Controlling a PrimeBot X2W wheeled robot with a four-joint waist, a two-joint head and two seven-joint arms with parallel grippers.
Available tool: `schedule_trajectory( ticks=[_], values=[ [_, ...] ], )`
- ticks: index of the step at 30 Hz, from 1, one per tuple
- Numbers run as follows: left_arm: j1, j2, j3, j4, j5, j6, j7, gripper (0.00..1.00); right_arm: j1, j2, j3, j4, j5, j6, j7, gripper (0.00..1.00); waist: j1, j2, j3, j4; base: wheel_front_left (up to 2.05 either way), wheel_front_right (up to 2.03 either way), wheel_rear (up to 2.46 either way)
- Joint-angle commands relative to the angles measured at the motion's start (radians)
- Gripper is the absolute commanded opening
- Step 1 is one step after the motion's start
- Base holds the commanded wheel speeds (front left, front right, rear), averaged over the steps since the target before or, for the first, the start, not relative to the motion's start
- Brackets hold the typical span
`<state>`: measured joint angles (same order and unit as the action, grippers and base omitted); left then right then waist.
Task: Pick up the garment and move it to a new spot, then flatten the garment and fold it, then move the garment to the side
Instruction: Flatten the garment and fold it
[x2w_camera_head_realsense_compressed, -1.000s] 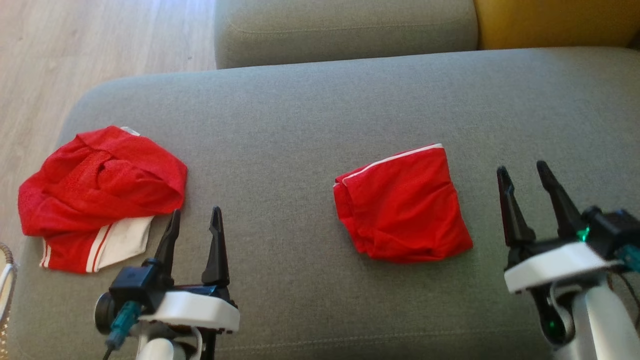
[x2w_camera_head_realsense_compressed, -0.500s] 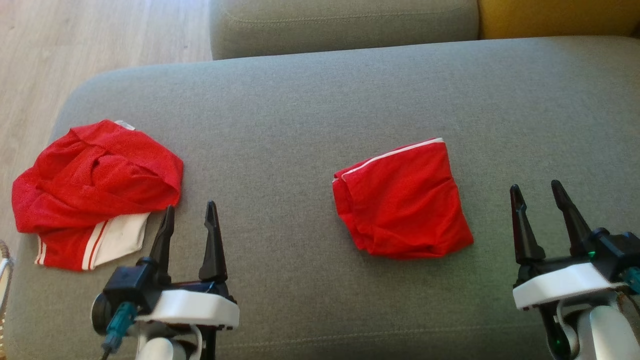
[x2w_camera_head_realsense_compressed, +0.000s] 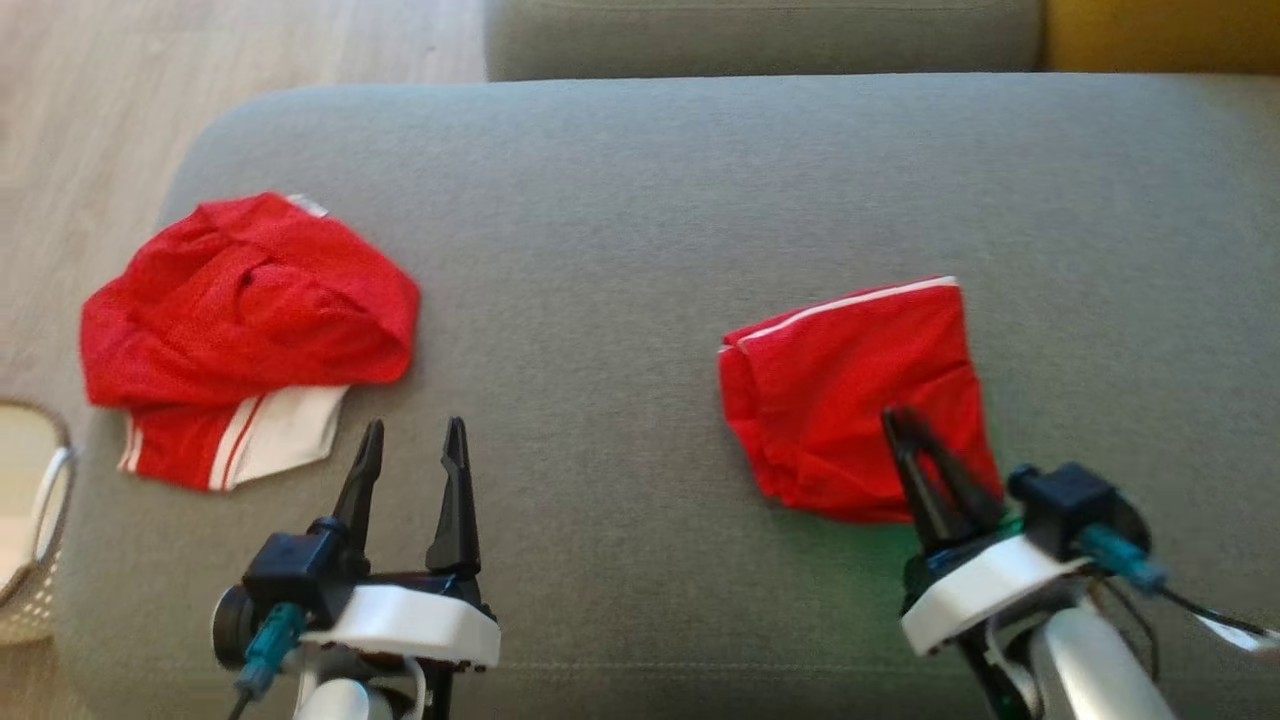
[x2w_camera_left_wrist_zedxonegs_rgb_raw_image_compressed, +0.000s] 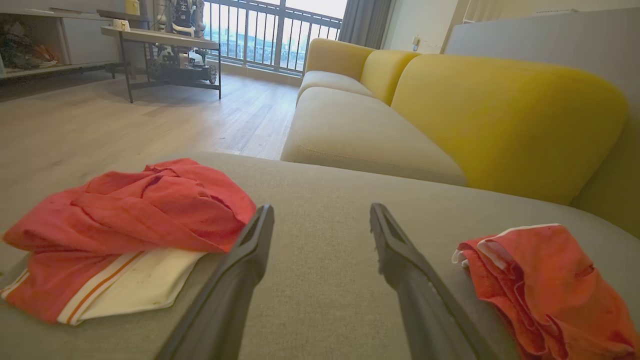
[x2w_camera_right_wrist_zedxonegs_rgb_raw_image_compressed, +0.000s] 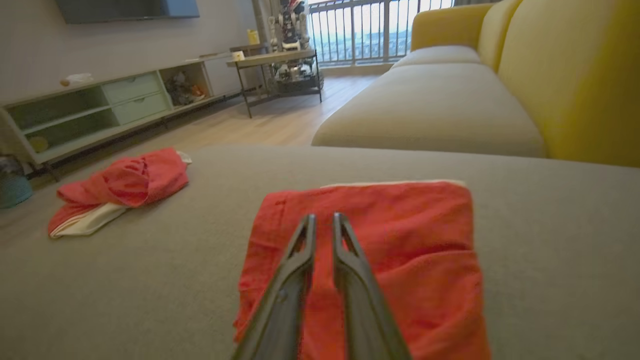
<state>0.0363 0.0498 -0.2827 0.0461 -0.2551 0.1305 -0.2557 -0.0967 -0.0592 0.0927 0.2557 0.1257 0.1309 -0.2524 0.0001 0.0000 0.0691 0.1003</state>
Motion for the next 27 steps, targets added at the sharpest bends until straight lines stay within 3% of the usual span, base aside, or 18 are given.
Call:
schedule_trajectory(
  ticks=[1, 14, 27],
  values=[
    [-0.052, 0.0, 0.024, -0.025, 0.006, -0.005, -0.006, 1.0, -0.049, -0.02, 0.045, 0.009, 0.019, 0.0, 0.0, 0.0, -0.0001, 0.0, 0.013, 0.028, 0.0, 0.0, 0.0],
    [-0.063, 0.0, 0.0, 0.005, 0.003, -0.008, -0.006, 1.0, -0.17, -0.04, 0.122, 0.318, 0.145, 0.0, 0.128, 0.0, -0.0001, 0.0, 0.042, 0.135, 0.0, 0.0, 0.0],
    [-0.048, 0.0, 0.008, 0.012, 0.002, -0.004, -0.006, 1.0, -0.11, -0.032, 0.189, 0.294, 0.235, 0.0, 0.221, 0.0, -0.0001, 0.0, 0.004, 0.084, 0.0, 0.0, 0.0]
  ],
)
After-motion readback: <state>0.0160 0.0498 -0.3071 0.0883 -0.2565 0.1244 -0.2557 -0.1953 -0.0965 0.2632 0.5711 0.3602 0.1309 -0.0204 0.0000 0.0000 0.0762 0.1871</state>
